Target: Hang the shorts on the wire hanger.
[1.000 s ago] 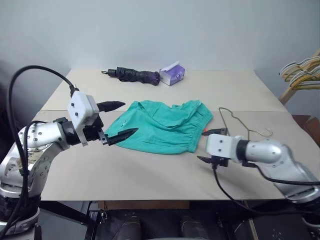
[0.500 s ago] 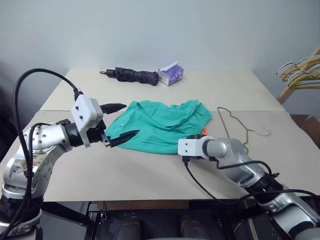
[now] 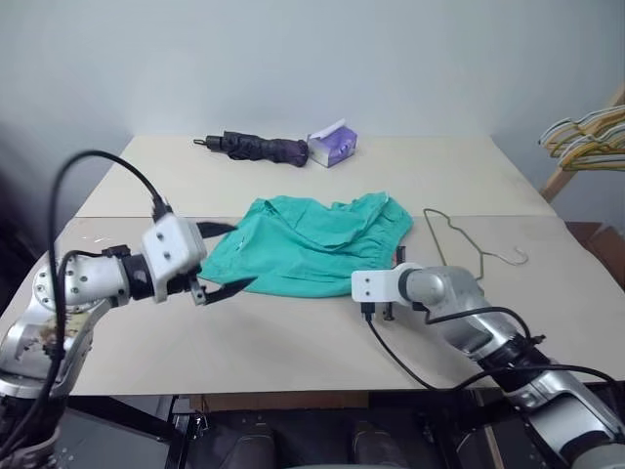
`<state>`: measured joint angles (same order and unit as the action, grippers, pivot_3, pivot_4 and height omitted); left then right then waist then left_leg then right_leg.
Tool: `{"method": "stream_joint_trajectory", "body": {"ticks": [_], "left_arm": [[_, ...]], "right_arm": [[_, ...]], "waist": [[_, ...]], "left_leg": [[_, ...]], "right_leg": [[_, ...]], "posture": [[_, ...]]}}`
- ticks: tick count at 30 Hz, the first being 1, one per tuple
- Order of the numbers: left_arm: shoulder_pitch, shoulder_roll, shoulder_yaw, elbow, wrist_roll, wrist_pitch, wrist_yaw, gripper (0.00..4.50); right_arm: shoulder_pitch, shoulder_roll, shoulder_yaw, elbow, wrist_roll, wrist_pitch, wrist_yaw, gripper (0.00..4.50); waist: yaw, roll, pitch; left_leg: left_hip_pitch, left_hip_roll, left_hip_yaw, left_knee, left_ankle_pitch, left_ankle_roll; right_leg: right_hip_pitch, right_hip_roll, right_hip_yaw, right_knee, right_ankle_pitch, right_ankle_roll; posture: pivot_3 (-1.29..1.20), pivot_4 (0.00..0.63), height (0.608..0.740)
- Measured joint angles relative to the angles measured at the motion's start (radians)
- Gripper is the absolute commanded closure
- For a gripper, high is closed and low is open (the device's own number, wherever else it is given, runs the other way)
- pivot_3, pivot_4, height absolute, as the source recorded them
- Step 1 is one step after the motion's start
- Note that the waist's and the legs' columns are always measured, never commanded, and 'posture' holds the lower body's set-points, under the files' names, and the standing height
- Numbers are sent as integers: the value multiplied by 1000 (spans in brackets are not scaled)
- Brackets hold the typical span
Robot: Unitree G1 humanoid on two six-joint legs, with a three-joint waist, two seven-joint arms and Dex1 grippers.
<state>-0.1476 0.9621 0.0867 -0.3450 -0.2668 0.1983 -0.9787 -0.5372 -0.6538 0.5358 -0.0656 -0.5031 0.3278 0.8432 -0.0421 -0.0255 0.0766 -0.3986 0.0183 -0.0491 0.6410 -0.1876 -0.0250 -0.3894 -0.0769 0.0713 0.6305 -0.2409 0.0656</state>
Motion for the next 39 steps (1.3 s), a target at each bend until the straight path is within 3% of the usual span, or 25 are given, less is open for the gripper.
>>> {"method": "stream_joint_trajectory", "body": {"ticks": [3, 8, 14, 18, 21, 24, 33, 39], "left_arm": [[-1, 8, -58, 122, 99, -143, -35, 0], [-26, 4, -139, 293, 279, -334, -2, 0], [-96, -92, -220, 467, 500, -396, 182, 0], [-159, -104, -266, 547, 573, -422, 212, 0], [-207, -121, -305, 594, 622, -439, 222, 592], [-235, -148, -327, 636, 640, -443, 222, 1474], [-319, -232, -374, 782, 668, -486, 240, 4463], [-411, -290, -406, 886, 698, -521, 271, 4463]], "right_arm": [[3, -13, -60, -79, 56, -17, 34, 4475], [30, -64, -143, -175, 134, -66, 70, 4475], [86, -129, -231, -260, 196, -79, 101, 4475], [114, -155, -261, -289, 215, -81, 115, 4475], [114, -155, -270, -297, 224, -80, 116, 4500], [111, -155, -275, -298, 231, -80, 116, 4500], [108, -152, -275, -296, 233, -80, 113, 4500], [109, -152, -275, -298, 231, -73, 113, 4500]], "waist": [[0, 0, 0], [3, 0, 0], [2, -1, 0], [-4, 1, -1], [-5, 5, -4], [-2, 8, -7], [-1, 10, -9], [-3, 9, -10]], "left_leg": [[0, 0, 0, 0, 0, 0], [-1, 0, 0, 0, 0, 0], [-1, 0, 0, 0, 0, 0], [-1, 0, 1, 0, 0, 0], [0, 0, 1, 0, 0, 0], [0, 0, 0, 0, 0, 0], [-1, -1, 0, 0, 0, 0], [-1, -1, 0, 0, 0, 0]], "right_leg": [[0, 0, 0, 0, -3, -5], [0, 0, 0, 0, 0, 1], [0, 0, -1, 0, 0, 2], [0, 0, 0, 1, 0, 2], [1, 0, 0, 1, 0, 2], [1, 0, 0, 1, 0, 2], [1, 0, 0, 0, 0, 3], [0, 0, 0, 0, 0, 3]], "posture": [[-21, 30, 740], [-41, 27, 740], [-58, 19, 740], [-69, 9, 740], [-77, 2, 740], [-81, 0, 740], [-68, 0, 740], [-77, 0, 740]]}}
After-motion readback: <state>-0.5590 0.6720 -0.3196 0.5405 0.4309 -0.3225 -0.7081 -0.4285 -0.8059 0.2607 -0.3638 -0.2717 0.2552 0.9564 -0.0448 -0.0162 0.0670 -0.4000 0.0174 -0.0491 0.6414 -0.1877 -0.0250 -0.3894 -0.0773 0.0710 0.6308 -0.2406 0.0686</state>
